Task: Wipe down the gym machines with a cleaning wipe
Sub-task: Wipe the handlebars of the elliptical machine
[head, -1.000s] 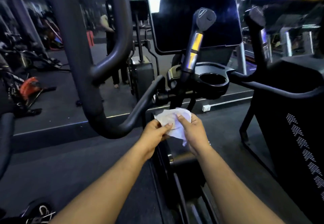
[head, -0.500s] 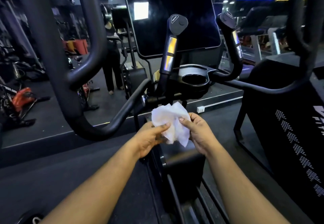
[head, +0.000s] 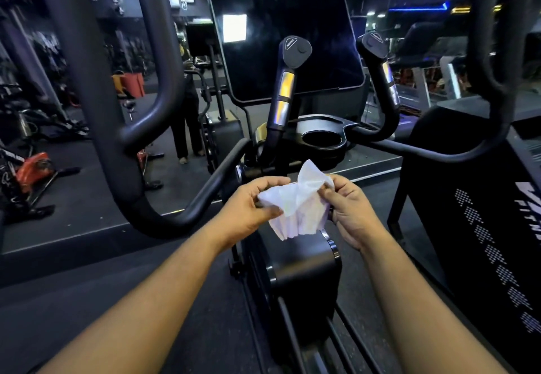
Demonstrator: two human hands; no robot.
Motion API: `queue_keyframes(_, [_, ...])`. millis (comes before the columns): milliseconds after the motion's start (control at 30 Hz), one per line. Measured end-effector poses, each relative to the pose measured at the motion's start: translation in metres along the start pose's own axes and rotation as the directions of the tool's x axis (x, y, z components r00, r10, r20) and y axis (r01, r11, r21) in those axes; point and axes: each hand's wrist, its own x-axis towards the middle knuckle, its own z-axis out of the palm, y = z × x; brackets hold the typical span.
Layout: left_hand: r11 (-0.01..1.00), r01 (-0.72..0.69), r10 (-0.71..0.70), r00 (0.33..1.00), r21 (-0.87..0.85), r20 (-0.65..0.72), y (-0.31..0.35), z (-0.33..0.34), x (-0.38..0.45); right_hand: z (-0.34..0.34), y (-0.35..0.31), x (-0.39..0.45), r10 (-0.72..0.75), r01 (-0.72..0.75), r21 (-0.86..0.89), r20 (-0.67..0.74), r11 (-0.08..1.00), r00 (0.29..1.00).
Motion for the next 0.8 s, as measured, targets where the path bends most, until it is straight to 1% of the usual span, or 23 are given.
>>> queue_keyframes(33, [1.0,-0.012,0.013,0.999,0.026,-0.048,0.001,0.002,0.001,0.0,-0.001,0.0,-0.002,0.002,-0.007,0.005,1.0,1.0])
queue_keyframes(100, [0.999,-0.021,0.016,0.987,-0.028,-0.159,0.003,0.0,0.003,-0.003,-0.006,0.0,-0.008,0.008,-0.022,0.015,1.0,1.0])
queue_keyframes(133, [0.997,-0.035,0.023,0.983,-0.064,-0.185,0.003,-0.003,0.004,-0.006,-0.008,-0.001,-0.011,0.012,-0.037,0.021,0.999,1.0])
queue_keyframes(233, [0.99,-0.11,0.097,0.983,-0.082,-0.156,0.005,-0.012,0.006,-0.015,-0.016,-0.001,-0.023,0.027,-0.078,0.054,0.997,0.998])
queue_keyframes(300, [0.989,-0.12,0.108,0.985,-0.083,-0.132,0.006,-0.014,0.007,-0.019,-0.02,0.002,-0.031,0.039,-0.102,0.076,0.994,0.997])
queue_keyframes(367, [0.991,-0.046,0.03,0.993,-0.128,-0.118,0.007,-0.014,0.01,-0.022,-0.022,0.004,-0.045,0.057,-0.147,0.087,0.988,0.995])
queue_keyframes(433, [0.963,0.112,-0.142,0.984,-0.244,-0.105,0.006,-0.011,0.014,-0.021,-0.026,0.007,-0.062,0.08,-0.188,0.097,0.979,0.993])
queue_keyframes(500, [0.87,0.264,-0.31,0.95,-0.415,-0.044,0.008,-0.007,0.014,-0.016,-0.03,0.008,-0.093,0.113,-0.226,0.097,0.967,0.991])
queue_keyframes(567, [0.777,0.345,-0.388,0.921,-0.526,0.031,0.01,-0.004,0.014,-0.014,-0.03,0.008,-0.132,0.15,-0.278,0.083,0.949,0.988])
queue_keyframes(600, [0.765,0.366,-0.401,0.914,-0.53,0.052,0.01,-0.002,0.013,-0.015,-0.029,0.01,-0.152,0.168,-0.318,0.073,0.933,0.986])
queue_keyframes(633, [0.786,0.368,-0.394,0.918,-0.497,0.057,0.011,0.0,0.013,-0.016,-0.028,0.011,-0.17,0.183,-0.361,0.068,0.915,0.983])
queue_keyframes(667, [0.837,0.344,-0.366,0.93,-0.425,0.03,0.012,0.003,0.013,-0.018,-0.026,0.012,-0.183,0.197,-0.407,0.073,0.892,0.98])
queue_keyframes(733, [0.926,0.259,-0.292,0.952,-0.275,-0.087,0.011,0.007,0.014,-0.022,-0.025,0.011,-0.193,0.22,-0.477,0.104,0.851,0.976])
queue_keyframes(800, [0.956,0.21,-0.252,0.947,-0.206,-0.202,0.011,0.005,0.017,-0.027,-0.023,0.006,-0.172,0.239,-0.487,0.178,0.84,0.969])
